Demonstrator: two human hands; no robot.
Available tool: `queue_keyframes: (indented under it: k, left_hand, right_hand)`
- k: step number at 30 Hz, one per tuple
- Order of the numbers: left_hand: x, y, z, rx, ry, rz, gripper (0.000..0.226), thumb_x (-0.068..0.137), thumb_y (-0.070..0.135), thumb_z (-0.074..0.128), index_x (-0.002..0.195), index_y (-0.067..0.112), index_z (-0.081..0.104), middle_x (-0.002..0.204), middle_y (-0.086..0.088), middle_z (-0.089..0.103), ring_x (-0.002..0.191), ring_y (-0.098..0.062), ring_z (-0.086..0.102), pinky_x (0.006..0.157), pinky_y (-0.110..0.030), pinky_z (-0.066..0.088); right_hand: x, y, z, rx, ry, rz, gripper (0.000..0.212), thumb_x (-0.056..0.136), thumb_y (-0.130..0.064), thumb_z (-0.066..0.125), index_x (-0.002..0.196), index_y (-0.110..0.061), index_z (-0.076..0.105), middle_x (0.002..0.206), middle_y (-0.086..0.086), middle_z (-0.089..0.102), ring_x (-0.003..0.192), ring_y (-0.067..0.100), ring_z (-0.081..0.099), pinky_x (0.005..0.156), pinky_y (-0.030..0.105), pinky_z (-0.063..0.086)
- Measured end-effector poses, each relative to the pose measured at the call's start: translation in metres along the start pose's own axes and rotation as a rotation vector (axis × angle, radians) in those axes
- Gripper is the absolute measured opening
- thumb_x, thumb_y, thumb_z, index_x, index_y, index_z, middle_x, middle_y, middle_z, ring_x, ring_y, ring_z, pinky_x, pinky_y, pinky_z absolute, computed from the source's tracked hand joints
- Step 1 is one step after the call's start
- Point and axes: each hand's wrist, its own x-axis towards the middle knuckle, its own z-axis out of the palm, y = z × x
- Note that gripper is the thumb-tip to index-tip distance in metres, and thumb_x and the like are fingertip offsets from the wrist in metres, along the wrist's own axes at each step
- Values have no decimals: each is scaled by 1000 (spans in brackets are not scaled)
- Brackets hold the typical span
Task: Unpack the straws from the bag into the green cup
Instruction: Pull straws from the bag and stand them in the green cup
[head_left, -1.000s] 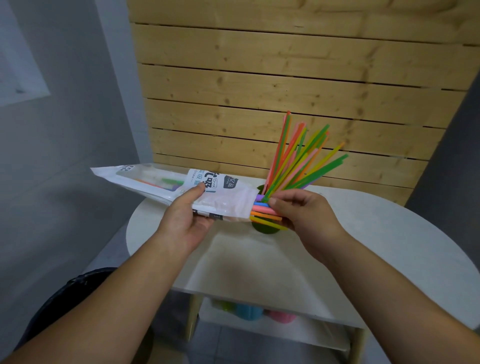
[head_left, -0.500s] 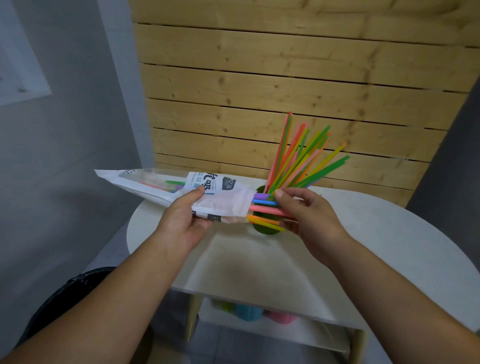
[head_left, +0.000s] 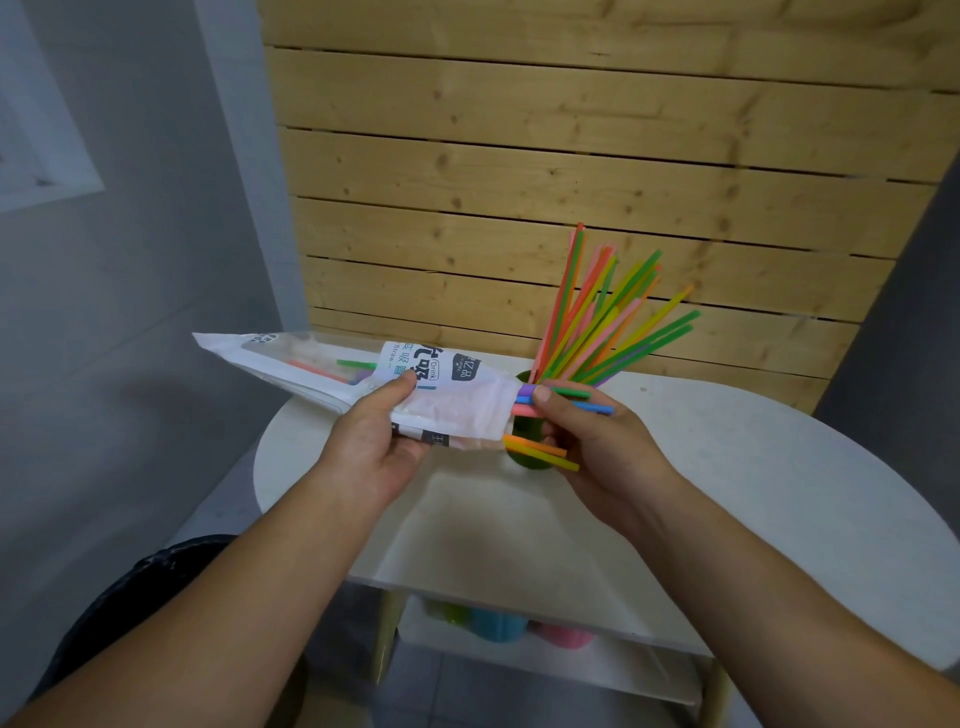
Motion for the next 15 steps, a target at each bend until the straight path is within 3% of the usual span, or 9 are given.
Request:
queue_keyframes:
  k: [8, 15]
  left_hand:
    - [-5, -3, 5, -15, -1, 14, 18, 96, -1, 60, 94, 17, 61, 84, -8, 80, 80, -24, 77, 73, -48, 62]
    - [0, 2, 0, 11, -6, -18, 9, 97, 3, 60, 101, 8, 67, 85, -9, 80, 74, -22, 78, 65, -41, 64]
  right_hand:
    - [-1, -1, 3, 20, 61, 12, 14, 87, -15, 74, 99, -8, 74, 66, 3, 65, 57, 9, 56, 56, 24, 51]
    - [2, -5, 1, 278, 130, 46, 9, 91, -12, 66, 98, -5, 64, 71, 5, 61, 59, 10, 55, 51, 21, 52]
